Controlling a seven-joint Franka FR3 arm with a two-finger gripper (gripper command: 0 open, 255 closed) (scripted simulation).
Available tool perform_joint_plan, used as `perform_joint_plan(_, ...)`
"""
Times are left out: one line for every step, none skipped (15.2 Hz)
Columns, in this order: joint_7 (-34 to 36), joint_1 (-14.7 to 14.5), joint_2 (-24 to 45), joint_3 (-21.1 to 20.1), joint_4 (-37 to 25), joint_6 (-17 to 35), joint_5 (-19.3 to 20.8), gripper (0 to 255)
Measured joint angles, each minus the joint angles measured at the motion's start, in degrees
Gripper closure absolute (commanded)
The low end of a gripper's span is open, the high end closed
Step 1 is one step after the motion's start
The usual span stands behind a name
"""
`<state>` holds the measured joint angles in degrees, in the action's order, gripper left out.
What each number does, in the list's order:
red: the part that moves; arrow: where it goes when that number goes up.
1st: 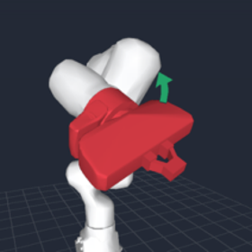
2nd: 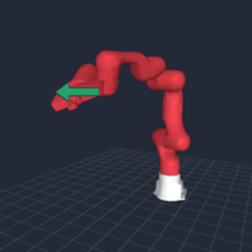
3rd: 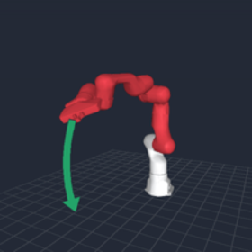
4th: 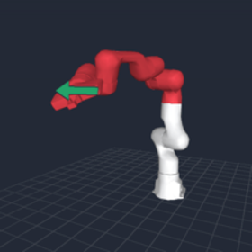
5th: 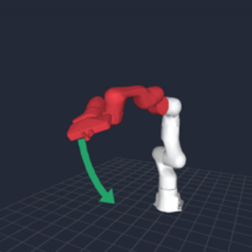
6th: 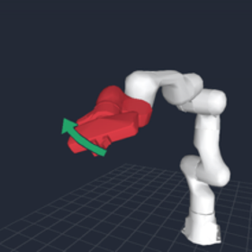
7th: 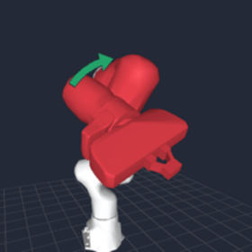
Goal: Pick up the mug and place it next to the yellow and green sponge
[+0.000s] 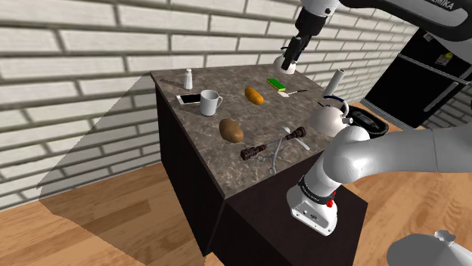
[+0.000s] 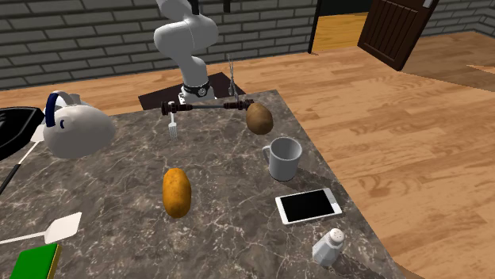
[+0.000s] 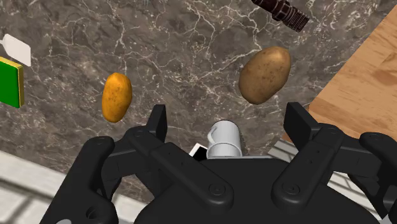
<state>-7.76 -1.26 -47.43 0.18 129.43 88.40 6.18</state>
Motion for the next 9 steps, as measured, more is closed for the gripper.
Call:
perform_joint_plan(0.0,0.0,0.0,0.0,0.0,0.0,0.0,0)
perform_joint_plan(0.2,0.0,0.6,-0.1,0.3,0.8,-0.1,0)
perform_joint_plan(0.6,-0.1,1.5,-0.2,0.6,1.9,-0.2,0)
perform_joint_plan(1.0,-0.2,2.7,-0.5,0.8,3.1,-0.4,0)
perform_joint_plan(1.2,-0.2,4.1,-0.5,0.8,4.5,-0.5,0)
perform_joint_plan(1.6,-0.2,6.0,-0.7,1.2,6.5,-0.6,0)
perform_joint_plan(2.3,-0.4,7.7,-1.1,1.2,8.1,-0.9,0)
perform_joint_plan(2.6,-0.4,8.9,-1.2,2.0,9.9,-1.0,0)
perform_joint_plan(3.0,-0.5,9.9,-1.3,2.6,11.5,-1.1,0)
